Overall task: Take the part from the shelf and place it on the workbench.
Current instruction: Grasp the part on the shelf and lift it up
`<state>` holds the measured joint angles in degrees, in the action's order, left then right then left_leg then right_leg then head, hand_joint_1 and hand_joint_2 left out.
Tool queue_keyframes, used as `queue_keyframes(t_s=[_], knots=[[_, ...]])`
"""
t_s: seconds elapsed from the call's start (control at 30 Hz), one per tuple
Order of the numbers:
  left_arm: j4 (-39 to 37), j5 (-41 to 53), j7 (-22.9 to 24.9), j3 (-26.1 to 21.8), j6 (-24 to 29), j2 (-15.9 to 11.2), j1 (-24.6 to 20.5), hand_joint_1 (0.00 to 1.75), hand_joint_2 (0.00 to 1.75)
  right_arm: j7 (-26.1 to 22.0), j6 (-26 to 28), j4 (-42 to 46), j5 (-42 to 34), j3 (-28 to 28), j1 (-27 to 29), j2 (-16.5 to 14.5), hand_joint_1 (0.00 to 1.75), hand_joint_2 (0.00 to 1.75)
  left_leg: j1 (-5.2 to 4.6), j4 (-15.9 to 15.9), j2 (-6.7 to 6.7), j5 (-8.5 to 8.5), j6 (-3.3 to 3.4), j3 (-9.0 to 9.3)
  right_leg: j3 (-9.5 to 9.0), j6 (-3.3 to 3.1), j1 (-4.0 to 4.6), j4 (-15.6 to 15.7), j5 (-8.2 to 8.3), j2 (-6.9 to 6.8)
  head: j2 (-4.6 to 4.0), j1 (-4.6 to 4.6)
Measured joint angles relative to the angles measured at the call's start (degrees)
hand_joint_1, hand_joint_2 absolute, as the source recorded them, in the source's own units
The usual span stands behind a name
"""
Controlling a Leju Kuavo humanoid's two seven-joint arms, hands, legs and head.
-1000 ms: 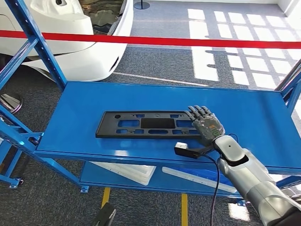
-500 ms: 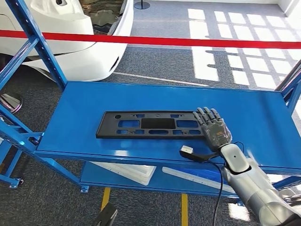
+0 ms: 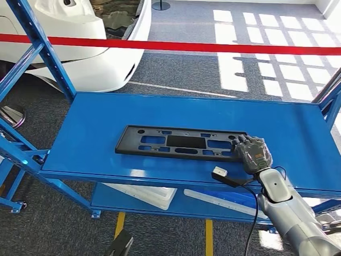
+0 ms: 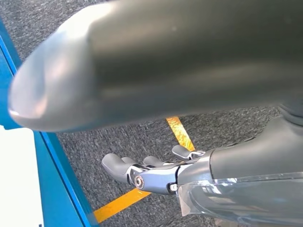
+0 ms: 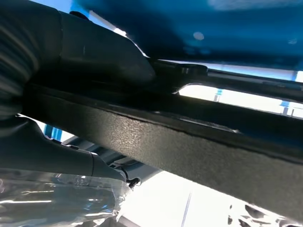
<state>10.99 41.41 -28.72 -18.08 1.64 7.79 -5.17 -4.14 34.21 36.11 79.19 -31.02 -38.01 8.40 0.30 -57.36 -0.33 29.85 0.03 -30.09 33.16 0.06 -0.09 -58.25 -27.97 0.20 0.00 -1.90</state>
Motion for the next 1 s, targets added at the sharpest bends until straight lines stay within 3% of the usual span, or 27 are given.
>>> queue_keyframes(t_s=[0.73,0.87,1.0], knots=[[0.0,0.5,0.1,-0.3,-0.2,0.3,0.0,0.0,0.0,-1.7,1.4,4.2,0.0,4.4,2.9,1.8,1.75,1.75,-0.01,0.0,0.0,0.0,0.0,-0.02,0.01,0.0,0.0,0.0,0.0,-0.01,0.0,0.0],[0.0,0.6,0.1,-0.8,0.1,0.3,0.1,0.0,0.0,-1.4,2.9,10.5,1.0,5.7,5.7,2.6,1.75,1.75,0.0,0.0,0.0,0.0,0.0,-0.13,0.07,0.0,-0.01,0.0,0.0,-0.03,0.0,0.0],[0.0,0.6,-0.2,-1.7,0.6,0.4,0.2,0.0,0.0,-0.9,4.7,24.8,3.2,8.0,11.6,2.5,1.75,1.75,0.05,0.0,-0.01,0.01,-0.01,-0.25,0.2,0.0,0.01,0.0,-0.02,-0.04,0.0,0.0]])
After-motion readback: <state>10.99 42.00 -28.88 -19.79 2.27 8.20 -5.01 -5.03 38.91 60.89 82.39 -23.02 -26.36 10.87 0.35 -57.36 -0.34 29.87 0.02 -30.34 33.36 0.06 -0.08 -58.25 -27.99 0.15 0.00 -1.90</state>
